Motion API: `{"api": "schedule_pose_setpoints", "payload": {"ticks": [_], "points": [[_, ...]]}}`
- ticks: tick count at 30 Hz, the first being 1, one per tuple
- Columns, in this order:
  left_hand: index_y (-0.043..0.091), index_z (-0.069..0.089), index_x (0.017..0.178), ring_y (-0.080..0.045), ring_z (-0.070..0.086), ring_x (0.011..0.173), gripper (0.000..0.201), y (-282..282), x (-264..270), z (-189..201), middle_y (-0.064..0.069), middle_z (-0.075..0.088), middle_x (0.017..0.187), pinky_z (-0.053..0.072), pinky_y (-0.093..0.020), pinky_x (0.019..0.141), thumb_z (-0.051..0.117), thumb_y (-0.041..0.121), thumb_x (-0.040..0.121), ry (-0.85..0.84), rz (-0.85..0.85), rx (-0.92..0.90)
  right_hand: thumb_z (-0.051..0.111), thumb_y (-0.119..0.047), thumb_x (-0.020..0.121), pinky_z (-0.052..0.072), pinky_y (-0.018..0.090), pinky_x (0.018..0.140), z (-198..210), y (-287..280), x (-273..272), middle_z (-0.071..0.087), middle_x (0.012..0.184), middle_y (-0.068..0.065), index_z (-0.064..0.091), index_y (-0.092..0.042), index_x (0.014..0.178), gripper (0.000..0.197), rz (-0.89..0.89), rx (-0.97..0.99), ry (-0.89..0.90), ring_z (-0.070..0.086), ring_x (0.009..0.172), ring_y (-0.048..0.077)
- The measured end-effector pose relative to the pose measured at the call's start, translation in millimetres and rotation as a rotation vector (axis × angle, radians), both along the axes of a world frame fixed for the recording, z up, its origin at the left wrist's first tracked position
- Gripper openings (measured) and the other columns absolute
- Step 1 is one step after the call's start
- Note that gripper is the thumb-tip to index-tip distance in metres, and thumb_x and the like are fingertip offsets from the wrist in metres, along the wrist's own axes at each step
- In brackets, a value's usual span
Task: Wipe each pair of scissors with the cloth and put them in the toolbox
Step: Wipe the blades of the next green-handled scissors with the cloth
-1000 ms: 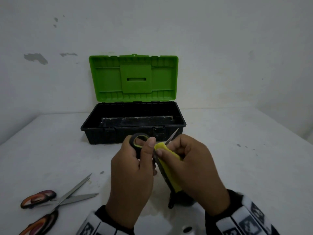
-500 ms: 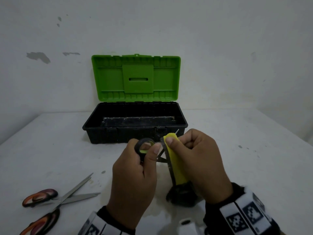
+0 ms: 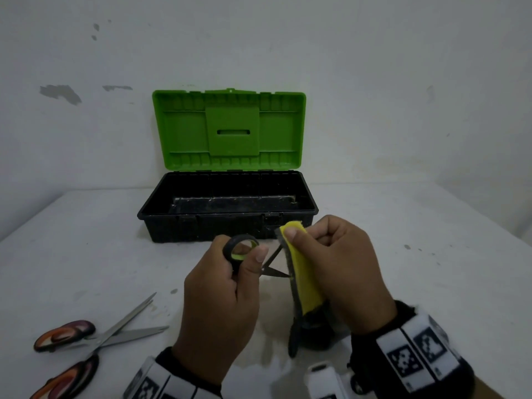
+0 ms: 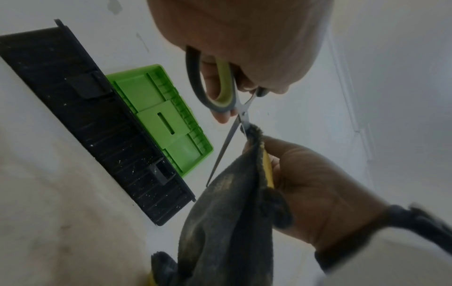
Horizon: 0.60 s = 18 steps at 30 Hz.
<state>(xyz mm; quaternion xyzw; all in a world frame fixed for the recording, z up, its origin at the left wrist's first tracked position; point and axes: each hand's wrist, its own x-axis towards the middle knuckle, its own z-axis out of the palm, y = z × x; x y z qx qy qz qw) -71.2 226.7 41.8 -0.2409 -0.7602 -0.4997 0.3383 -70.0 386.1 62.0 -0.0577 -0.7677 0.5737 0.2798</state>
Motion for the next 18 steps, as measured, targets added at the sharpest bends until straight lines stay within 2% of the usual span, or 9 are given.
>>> {"api": "schedule_pose_setpoints", "payload": {"ticks": [3,6,9,11,13,15,18], "points": [[0.027,0.053,0.086,-0.012,0.06,0.048,0.021,0,0,0,0.003,0.057,0.058,0.05,-0.035,0.042,0.048,0.045,0.095,-0.006,-0.001,0.02,0.082,-0.034,0.079,0.04,0.021,0.049,1,3,-2,0.052,0.049,-0.01,0.059,-0.019,0.061,0.033,-0.006,-0.038,0.018,0.046,0.047,0.004],[0.032,0.05,0.086,-0.012,0.06,0.047,0.018,-2,0,2,0.004,0.057,0.057,0.05,-0.032,0.043,0.046,0.047,0.095,0.001,-0.004,0.009,0.081,-0.035,0.078,0.039,0.013,0.049,-1,-4,6,0.055,0.05,-0.011,0.061,-0.02,0.063,0.03,0.063,0.014,-0.001,0.048,0.048,0.0],[0.028,0.053,0.085,-0.011,0.06,0.048,0.022,-2,0,2,0.004,0.057,0.058,0.05,-0.032,0.043,0.047,0.046,0.095,0.0,-0.01,-0.004,0.083,-0.034,0.077,0.038,0.016,0.047,0,1,0,0.051,0.047,-0.01,0.06,-0.018,0.061,0.033,0.037,-0.025,0.002,0.045,0.046,0.003],[0.029,0.053,0.084,-0.01,0.061,0.049,0.024,-1,-1,2,0.004,0.058,0.058,0.051,-0.033,0.044,0.047,0.05,0.095,-0.03,-0.021,0.025,0.083,-0.034,0.077,0.038,0.018,0.045,4,9,-7,0.049,0.048,-0.008,0.059,-0.017,0.06,0.034,-0.004,-0.05,0.021,0.042,0.046,0.006],[0.029,0.053,0.083,-0.01,0.062,0.049,0.025,-1,1,4,0.002,0.061,0.064,0.054,-0.031,0.045,0.047,0.051,0.094,-0.085,-0.042,0.076,0.082,-0.035,0.079,0.041,0.019,0.047,6,18,-11,0.05,0.051,-0.004,0.059,-0.016,0.062,0.034,-0.041,-0.042,0.036,0.044,0.048,0.007],[0.025,0.054,0.083,-0.012,0.063,0.047,0.027,0,3,9,-0.002,0.063,0.065,0.055,-0.03,0.046,0.049,0.049,0.095,-0.186,-0.072,0.175,0.08,-0.036,0.08,0.044,0.027,0.052,8,25,-11,0.052,0.055,-0.001,0.06,-0.016,0.064,0.033,-0.059,-0.051,0.056,0.047,0.052,0.01],[0.016,0.056,0.079,-0.025,0.062,0.047,0.032,0,2,18,-0.008,0.057,0.054,0.056,-0.04,0.046,0.054,0.048,0.084,-0.434,-0.141,0.382,0.08,-0.037,0.078,0.048,0.036,0.056,8,31,-4,0.058,0.059,0.009,0.061,-0.015,0.067,0.031,0.028,-0.039,0.07,0.054,0.055,0.022]]}}
